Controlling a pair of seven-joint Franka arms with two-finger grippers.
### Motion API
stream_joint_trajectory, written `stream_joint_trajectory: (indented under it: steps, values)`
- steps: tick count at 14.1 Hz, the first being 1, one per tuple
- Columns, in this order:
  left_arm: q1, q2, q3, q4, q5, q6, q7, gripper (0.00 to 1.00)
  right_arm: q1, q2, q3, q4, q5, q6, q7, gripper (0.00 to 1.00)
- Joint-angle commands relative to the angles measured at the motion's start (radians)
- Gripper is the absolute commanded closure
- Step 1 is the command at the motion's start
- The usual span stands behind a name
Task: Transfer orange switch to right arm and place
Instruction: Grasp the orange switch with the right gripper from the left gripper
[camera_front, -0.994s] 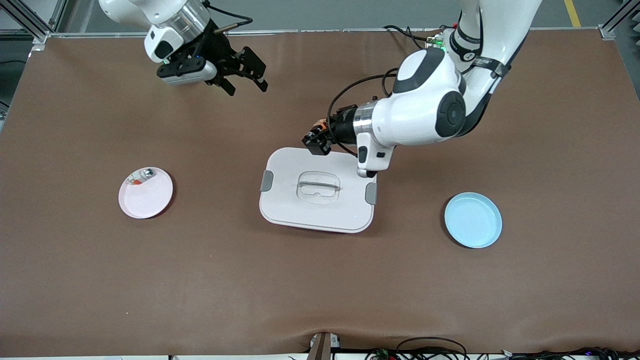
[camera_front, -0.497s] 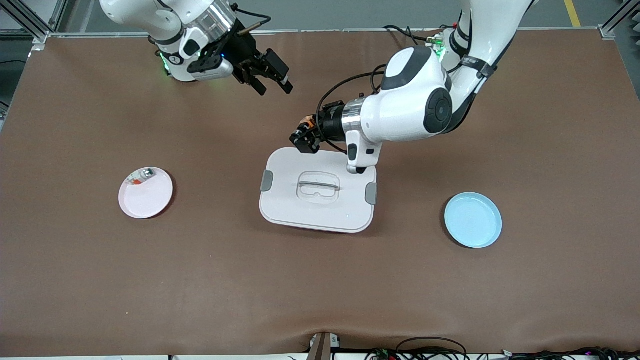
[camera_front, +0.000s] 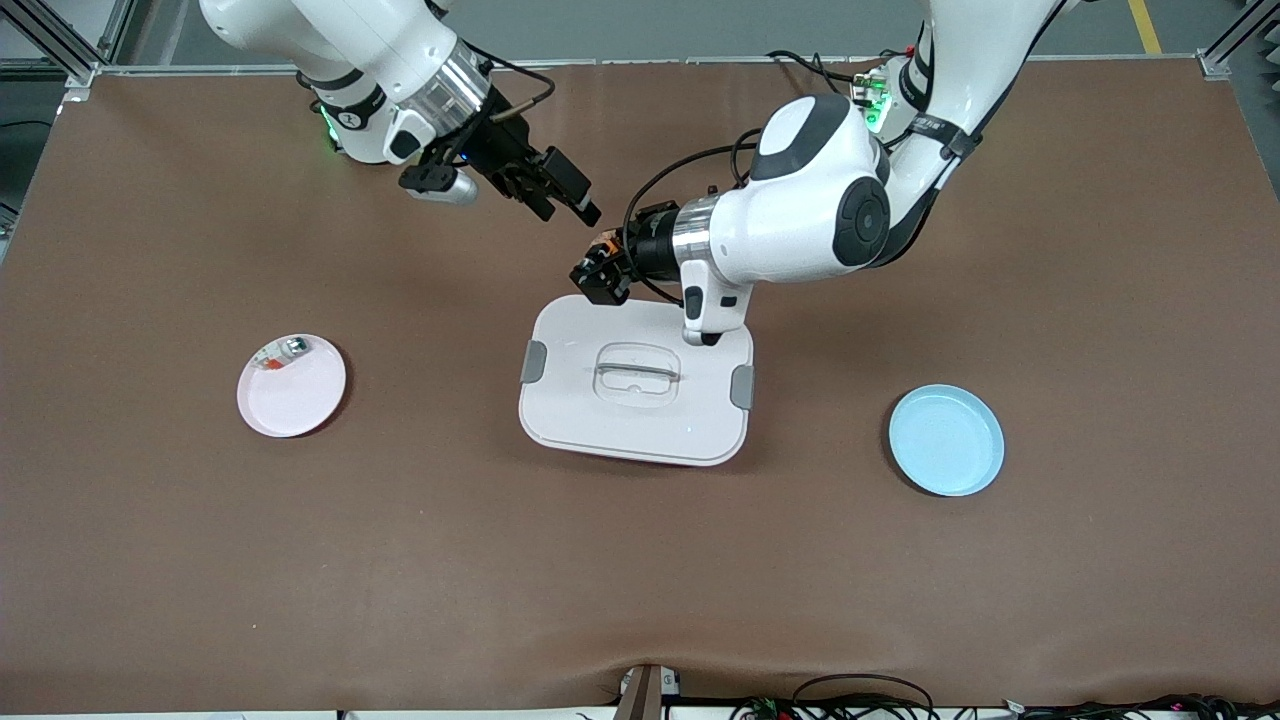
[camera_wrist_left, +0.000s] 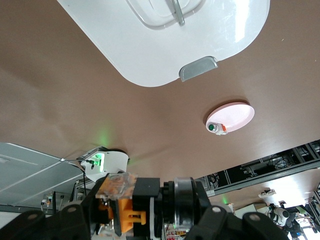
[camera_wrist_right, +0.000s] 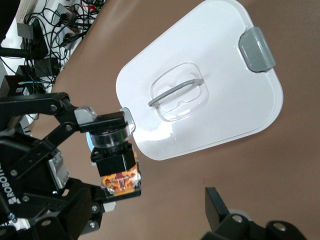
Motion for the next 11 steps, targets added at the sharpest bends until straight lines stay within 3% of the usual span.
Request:
stream_joint_trajectory:
  steps: [1, 11]
  values:
    - [-0.009, 0.009, 0.002, 0.021, -0.01, 0.004, -0.015, 1.0, 0.0, 0.046, -0.003, 0.055, 0.021, 0.0, 0.01, 0.0]
    - [-0.009, 0.011, 0.002, 0.02, -0.007, 0.004, -0.017, 1.0, 0.0, 0.149, -0.003, 0.144, 0.021, 0.001, 0.012, 0.0]
